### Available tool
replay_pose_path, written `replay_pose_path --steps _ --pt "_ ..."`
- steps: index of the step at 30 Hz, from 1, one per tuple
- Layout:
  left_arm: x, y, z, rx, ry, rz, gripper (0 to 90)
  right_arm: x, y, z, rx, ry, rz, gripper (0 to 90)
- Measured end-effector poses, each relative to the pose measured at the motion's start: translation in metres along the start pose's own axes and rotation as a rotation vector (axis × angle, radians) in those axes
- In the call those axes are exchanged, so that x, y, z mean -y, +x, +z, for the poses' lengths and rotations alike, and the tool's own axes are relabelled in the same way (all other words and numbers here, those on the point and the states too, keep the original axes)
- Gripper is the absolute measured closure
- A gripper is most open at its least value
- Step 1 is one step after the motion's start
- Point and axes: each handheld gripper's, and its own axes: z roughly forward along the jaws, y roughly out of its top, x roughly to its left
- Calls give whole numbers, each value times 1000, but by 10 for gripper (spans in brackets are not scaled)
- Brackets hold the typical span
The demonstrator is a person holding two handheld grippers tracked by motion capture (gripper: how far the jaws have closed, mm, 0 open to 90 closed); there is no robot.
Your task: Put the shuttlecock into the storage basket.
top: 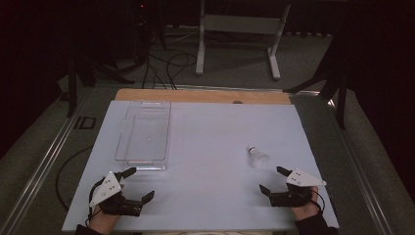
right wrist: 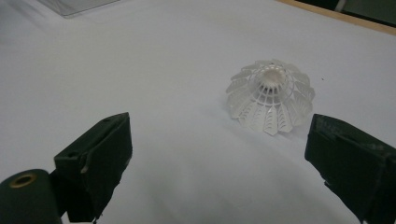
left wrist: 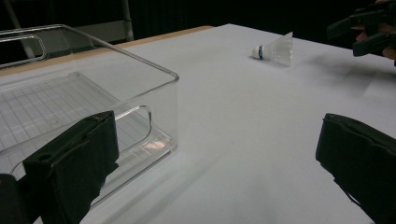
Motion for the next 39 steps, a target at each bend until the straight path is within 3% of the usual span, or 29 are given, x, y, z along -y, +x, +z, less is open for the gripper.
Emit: replay_pose_path --steps 14,19,24,36,39 --pt "0 1 -1 -6 -5 -9 0 -2 3 1 -6 2 -27 77" --pt "0 0 0 -6 0 -7 0 -4 4 0 -14 19 -36 77" --pt "1 0 1 -1 6 -1 0 -8 5 0 -16 70 -31 76" --pt "1 0 1 -1 8 -3 0 -37 9 -23 10 6 -44 77" --pt "1 0 1 -1 8 -2 0 -43 9 -26 37 19 -59 77"
